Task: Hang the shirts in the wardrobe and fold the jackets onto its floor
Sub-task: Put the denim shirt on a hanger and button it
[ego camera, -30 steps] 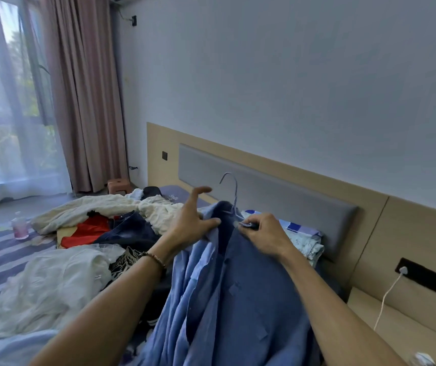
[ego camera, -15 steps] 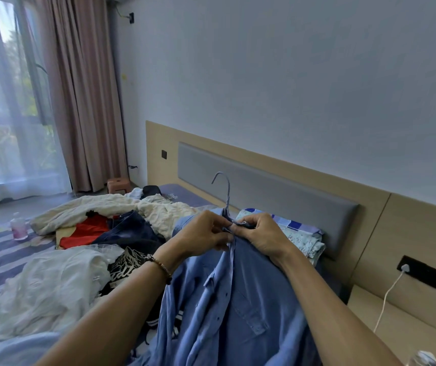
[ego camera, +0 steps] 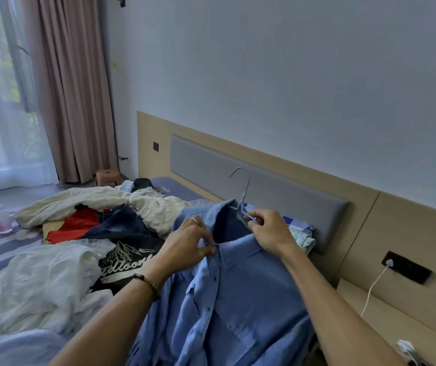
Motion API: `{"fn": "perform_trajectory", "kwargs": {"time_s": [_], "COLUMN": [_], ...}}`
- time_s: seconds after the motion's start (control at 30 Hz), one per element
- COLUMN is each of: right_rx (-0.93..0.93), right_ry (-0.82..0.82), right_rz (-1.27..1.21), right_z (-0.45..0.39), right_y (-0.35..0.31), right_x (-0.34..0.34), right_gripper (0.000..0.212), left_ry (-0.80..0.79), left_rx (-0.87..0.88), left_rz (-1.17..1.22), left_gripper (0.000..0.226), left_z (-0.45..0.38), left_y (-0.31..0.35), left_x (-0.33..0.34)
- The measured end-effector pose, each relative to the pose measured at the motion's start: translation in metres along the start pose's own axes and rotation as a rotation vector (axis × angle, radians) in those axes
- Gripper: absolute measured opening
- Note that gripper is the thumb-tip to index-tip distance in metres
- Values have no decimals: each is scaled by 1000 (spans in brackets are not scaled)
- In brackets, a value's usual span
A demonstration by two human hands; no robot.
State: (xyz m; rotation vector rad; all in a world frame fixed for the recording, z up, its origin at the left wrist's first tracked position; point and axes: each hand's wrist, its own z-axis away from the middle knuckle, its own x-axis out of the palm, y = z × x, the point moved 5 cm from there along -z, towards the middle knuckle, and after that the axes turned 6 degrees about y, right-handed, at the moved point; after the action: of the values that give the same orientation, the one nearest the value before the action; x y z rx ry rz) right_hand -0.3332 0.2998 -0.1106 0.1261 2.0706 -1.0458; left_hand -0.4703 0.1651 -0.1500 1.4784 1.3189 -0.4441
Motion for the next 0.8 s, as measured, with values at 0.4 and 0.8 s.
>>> {"fn": "perform_trajectory", "kwargs": {"time_s": [0.4,0.8], "right_rx": [4,-109], "right_ry": [-134,130], "right_rz": [-91,192], "right_z": [36,134], "right_y": [20,35], "right_x": [-55,-163], "right_gripper": [40,51], "left_ry": [60,-144], "left_rx": [69,-99], "left_rz": [35,102], "left_gripper": [8,4], "left_z": [-1,81], "left_y": [58,168], "left_x": [-13,-51]}}
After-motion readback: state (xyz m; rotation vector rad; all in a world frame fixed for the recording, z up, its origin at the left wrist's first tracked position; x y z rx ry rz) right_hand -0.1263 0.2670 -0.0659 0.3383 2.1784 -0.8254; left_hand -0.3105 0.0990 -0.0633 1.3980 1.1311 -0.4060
